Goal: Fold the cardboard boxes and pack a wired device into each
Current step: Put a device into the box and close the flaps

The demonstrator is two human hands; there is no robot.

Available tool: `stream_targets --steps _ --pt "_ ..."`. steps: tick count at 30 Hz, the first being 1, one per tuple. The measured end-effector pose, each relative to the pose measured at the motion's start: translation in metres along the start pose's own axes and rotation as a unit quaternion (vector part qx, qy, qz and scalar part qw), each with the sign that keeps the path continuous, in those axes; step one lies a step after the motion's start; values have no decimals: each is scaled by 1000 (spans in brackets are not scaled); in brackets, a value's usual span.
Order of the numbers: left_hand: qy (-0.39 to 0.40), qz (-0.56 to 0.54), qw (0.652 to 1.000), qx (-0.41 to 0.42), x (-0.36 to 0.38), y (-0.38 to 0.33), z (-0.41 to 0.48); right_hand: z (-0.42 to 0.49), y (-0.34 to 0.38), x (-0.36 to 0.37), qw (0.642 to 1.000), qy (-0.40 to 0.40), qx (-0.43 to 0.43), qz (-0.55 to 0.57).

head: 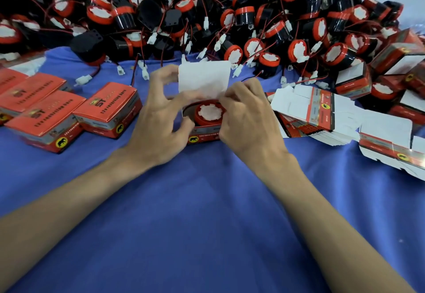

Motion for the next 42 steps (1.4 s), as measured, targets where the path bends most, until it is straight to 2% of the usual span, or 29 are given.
stream_targets --steps 4,8,12,15,19,24,26,30,32,38,42 --pt "-49 148 977 148 0 -11 -7 1 1 -11 996 -73 24 44" --pt "-18 196 962 191 6 -18 -13 -2 -1 -9 997 -62 20 41" --pt "12 163 972 169 6 -16 -7 -3 -3 1 998 -12 40 43" --pt "2 125 978 168 7 -15 -6 -3 0 3 999 -2 37 24" --pt "-16 128 980 154 8 -14 -7 -3 -1 6 998 41 37 -8" --pt "-34 142 979 141 8 -13 -6 1 -6 -2 996 8 32 81" --pt "-39 149 980 126 7 -11 -6 2 -9 -2 994 20 35 97" --pt "-29 164 981 102 7 -10 -4 4 -9 -7 995 26 -31 92" --pt "-26 166 981 100 8 -10 -5 2 -11 -7 993 53 -33 98" --pt "-10 157 980 120 11 -8 -4 2 -3 -5 993 110 -52 4" --pt "0 126 986 111 11 -6 -6 0 -3 -10 994 81 -59 49"
Point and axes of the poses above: each hand's wrist, its own z-axis towards the middle knuckle, its own x-axis out of the palm, y = z × x, the point moved 4 cm from there along z, towards the middle knuckle, and after that the axes turned 1 degree about y, right-handed, at the moved point
